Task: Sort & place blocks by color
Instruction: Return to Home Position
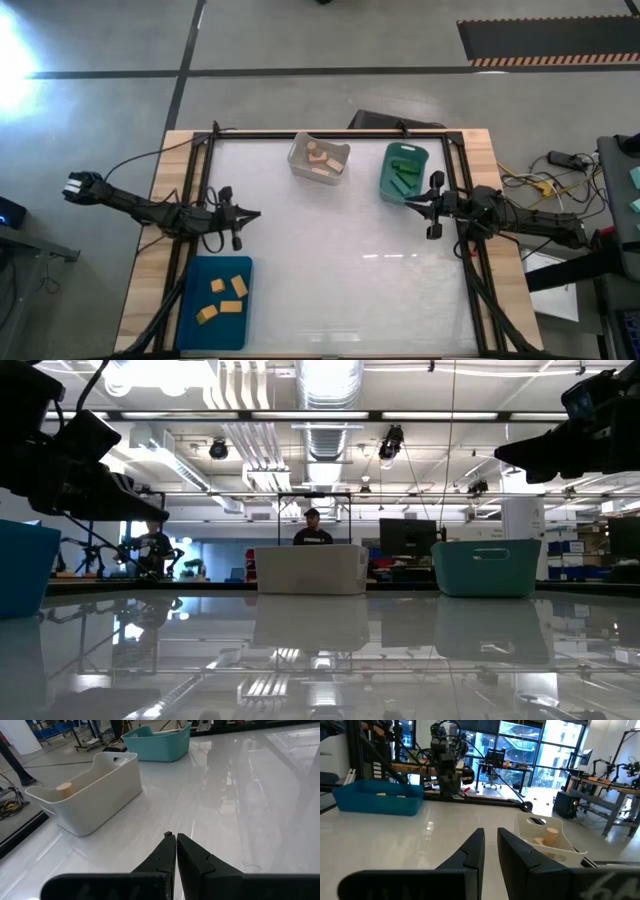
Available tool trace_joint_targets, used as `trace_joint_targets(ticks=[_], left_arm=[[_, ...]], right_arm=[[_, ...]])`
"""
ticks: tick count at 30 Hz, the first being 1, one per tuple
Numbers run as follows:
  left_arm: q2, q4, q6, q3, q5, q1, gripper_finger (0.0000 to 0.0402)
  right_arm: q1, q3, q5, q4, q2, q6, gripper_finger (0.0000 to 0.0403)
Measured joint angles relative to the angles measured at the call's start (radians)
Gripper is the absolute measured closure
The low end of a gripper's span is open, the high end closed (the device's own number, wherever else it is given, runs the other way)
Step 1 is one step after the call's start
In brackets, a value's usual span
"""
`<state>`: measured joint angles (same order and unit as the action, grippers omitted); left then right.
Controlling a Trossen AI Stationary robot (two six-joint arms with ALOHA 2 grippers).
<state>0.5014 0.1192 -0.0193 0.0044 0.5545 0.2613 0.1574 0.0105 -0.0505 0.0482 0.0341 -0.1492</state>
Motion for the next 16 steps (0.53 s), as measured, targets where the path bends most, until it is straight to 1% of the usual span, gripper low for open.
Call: trace_joint_targets(ticks=[16], left_arm=[[0.047, 0.000, 0.000, 0.000, 0.000, 0.000, 0.0402]], right_arm=[[0.000, 0.000, 0.000, 0.000, 0.000, 0.000, 0.0360]])
